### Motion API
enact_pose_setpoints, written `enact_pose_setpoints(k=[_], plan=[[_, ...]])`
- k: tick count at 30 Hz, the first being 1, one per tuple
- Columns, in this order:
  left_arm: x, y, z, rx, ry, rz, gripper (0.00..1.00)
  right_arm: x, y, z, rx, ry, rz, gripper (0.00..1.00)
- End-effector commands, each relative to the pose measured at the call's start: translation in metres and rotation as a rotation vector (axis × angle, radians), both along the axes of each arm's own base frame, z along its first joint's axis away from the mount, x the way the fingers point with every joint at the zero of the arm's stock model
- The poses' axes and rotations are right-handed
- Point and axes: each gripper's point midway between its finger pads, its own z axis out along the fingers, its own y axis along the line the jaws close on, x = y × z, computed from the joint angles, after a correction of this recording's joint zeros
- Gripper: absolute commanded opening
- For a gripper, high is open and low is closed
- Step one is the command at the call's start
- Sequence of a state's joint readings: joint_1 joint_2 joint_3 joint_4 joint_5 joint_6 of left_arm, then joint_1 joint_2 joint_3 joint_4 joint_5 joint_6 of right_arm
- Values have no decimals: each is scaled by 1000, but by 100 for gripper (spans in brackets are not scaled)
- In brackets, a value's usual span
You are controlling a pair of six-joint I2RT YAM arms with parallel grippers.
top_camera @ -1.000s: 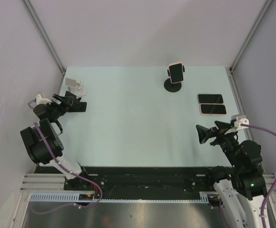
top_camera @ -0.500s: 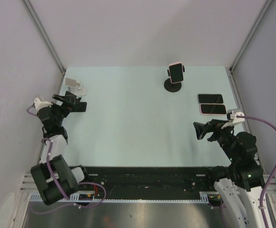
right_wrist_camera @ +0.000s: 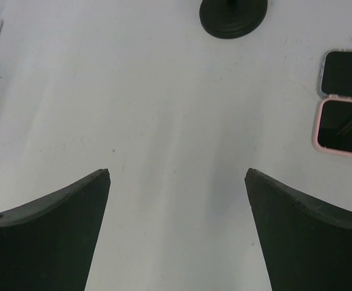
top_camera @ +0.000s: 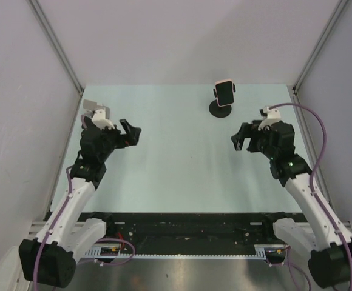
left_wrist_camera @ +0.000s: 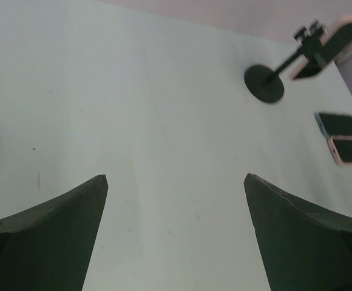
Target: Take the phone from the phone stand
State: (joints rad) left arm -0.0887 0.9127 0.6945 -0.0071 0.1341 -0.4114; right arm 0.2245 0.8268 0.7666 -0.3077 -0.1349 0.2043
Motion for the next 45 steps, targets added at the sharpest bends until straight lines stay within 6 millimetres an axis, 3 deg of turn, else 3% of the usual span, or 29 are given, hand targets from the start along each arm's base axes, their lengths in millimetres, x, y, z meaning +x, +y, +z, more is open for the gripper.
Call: enact_pose_setpoints(k=[1,2,7,12,13,14,19,22,23,24,31,38,41,44,45], plan=[[-28,-26,1,232,-19,-149,100,59,7,61,-62,-206,-16,100],[-36,-36,-5,250,-10,-192,100,69,10,70,-69,-235,-16,100],[-51,-47,-13,302,-24,-249,100,128,21,99,-152,-322,-30,100],[-55,-60,-2,320,-54,-294,100,181,31,116,-214,-370,-51,100],[-55,-61,-3,327,-56,-301,100,197,35,101,-231,-343,-48,100],[-57,-64,-5,334,-53,-310,100,206,37,117,-233,-378,-53,100],[-61,-66,-4,368,-65,-323,100,256,47,109,-275,-346,-69,100],[-63,-67,-4,373,-67,-326,100,282,54,90,-315,-291,-78,100],[-64,-69,-4,374,-68,-333,100,291,55,74,-331,-265,-86,100],[-64,-70,-4,377,-69,-337,100,298,56,78,-330,-271,-94,100],[-67,-75,-5,385,-70,-360,100,309,59,32,-370,-160,-104,100],[-67,-73,-5,393,-73,-345,100,305,61,8,-424,-113,-98,100],[-67,-72,-5,392,-73,-341,100,304,57,6,-439,-118,-115,93],[-67,-72,-4,392,-77,-341,100,301,55,7,-445,-119,-113,79],[-67,-72,-3,390,-79,-340,100,298,57,9,-442,-120,-104,69]])
